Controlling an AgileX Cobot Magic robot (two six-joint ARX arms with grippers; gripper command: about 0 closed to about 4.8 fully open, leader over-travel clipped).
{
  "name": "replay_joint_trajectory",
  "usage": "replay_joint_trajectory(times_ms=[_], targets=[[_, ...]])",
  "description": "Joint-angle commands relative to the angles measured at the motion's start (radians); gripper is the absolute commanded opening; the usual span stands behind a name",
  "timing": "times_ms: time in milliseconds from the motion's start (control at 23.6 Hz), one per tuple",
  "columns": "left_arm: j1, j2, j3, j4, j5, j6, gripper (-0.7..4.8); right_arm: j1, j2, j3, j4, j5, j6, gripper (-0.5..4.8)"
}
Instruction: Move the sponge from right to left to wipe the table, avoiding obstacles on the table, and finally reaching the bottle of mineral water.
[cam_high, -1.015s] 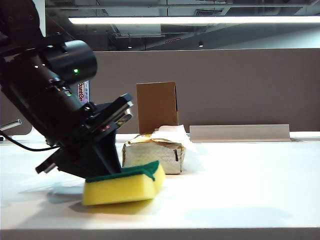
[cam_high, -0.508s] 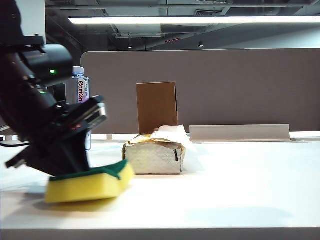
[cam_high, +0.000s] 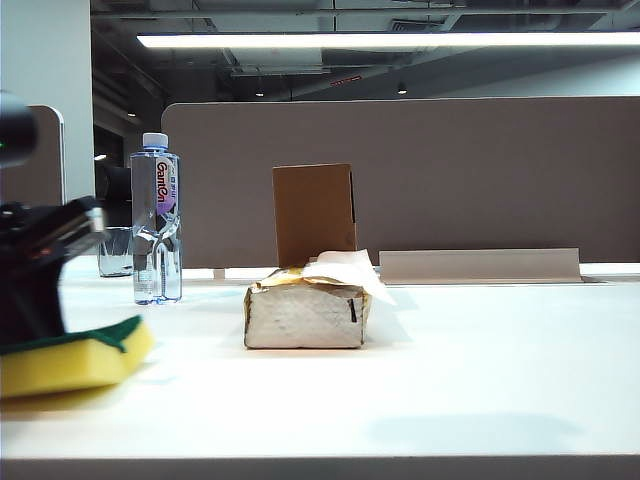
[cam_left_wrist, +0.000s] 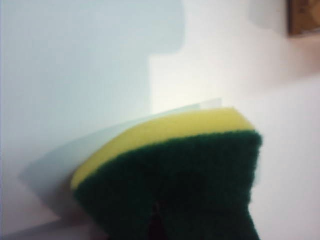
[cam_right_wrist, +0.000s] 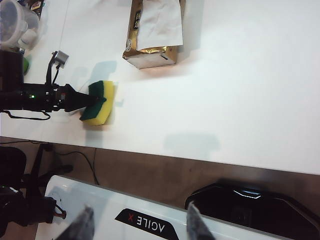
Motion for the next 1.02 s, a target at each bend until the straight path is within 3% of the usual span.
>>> replay_joint_trajectory(times_ms=[42,338,719,1015], targets=[[0.074,-0.011,-0.036,-0.043,-0.082,0.023,-0.05,0.000,-0.002,0.005,0.005,-0.003,0.000,2.39],[0.237,-0.019,-0.047,-0.084,-0.021,0.107,-0.05,0.000,-0.002,0.005,0.005,-0.003,0.000,2.39],[0.234,-0.018,-0.045,-0.010,-0.014,0.119,-0.05,0.000,-0.002,0.005,0.005,-0.003,0.000,2.39],[0.233,-0.015,-0.045,0.106,0.008,0.063,-0.05,0.000,-0.002,0.005,0.005,-0.003,0.000,2.39]])
